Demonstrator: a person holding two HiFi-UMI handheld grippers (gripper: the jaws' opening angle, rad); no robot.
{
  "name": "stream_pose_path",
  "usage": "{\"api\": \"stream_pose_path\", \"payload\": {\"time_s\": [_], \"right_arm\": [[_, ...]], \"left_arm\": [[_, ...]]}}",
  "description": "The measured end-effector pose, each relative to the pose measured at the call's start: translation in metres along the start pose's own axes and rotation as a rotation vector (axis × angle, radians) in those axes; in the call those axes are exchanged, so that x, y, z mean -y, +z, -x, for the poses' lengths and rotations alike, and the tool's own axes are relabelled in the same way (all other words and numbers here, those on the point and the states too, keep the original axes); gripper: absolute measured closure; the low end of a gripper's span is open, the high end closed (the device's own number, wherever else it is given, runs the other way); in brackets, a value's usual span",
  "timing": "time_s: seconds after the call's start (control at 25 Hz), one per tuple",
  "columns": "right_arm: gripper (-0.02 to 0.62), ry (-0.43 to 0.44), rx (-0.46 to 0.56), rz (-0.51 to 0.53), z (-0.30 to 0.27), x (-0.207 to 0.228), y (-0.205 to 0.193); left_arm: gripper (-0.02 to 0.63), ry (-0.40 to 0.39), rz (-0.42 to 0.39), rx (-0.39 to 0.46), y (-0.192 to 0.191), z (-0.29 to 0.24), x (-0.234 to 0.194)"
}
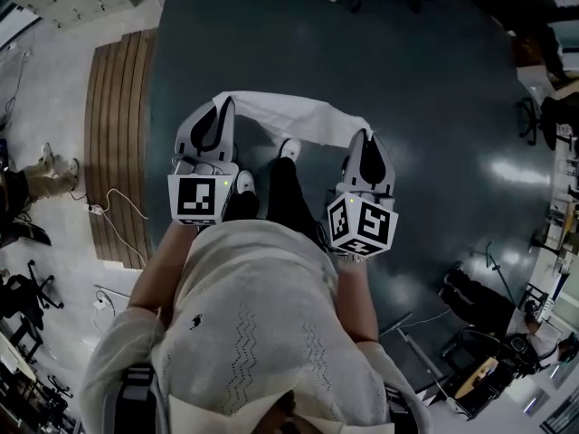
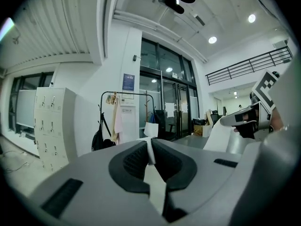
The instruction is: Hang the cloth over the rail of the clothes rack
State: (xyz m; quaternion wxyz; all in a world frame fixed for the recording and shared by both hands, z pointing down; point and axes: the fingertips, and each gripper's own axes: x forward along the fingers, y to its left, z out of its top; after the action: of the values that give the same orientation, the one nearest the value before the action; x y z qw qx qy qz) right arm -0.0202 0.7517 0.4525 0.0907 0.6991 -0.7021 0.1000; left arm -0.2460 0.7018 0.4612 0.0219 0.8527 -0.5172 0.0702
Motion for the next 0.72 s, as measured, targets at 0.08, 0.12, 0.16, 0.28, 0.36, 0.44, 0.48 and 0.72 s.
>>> {"api": "stream_pose_path", "payload": {"time_s": [0.08, 0.12, 0.16, 0.28, 0.36, 0.44, 0.48, 0.72], "right_arm": [[0.561, 0.004, 0.006, 0.003, -0.015, 0.000, 0.003], [0.561, 0.007, 0.008, 0.001, -0.023, 0.001, 0.004], [0.561, 0.011, 0.009, -0.003, -0.034, 0.004, 0.006], [0.561, 0.036, 0.000, -0.011, -0.071, 0.017, 0.010], [0.561, 0.063, -0.007, -0.004, -0.101, 0.024, 0.014], [0.561, 0.085, -0.006, 0.008, -0.132, 0.033, 0.021], [0.561, 0.091, 0.000, 0.009, -0.147, 0.039, 0.026], [0.561, 0.130, 0.015, -0.017, -0.234, 0.087, 0.052]], "left_arm": [[0.588, 0.016, -0.002, -0.006, -0.002, -0.009, -0.011], [0.588, 0.029, -0.001, -0.008, -0.002, -0.015, -0.017], [0.588, 0.043, -0.002, -0.007, -0.002, -0.023, -0.022], [0.588, 0.077, -0.017, -0.013, 0.003, -0.056, -0.029], [0.588, 0.091, -0.025, -0.020, 0.008, -0.083, -0.033], [0.588, 0.100, -0.023, -0.019, 0.012, -0.109, -0.035], [0.588, 0.104, -0.025, -0.014, 0.014, -0.123, -0.036], [0.588, 0.130, -0.043, -0.034, 0.028, -0.215, -0.031]]}}
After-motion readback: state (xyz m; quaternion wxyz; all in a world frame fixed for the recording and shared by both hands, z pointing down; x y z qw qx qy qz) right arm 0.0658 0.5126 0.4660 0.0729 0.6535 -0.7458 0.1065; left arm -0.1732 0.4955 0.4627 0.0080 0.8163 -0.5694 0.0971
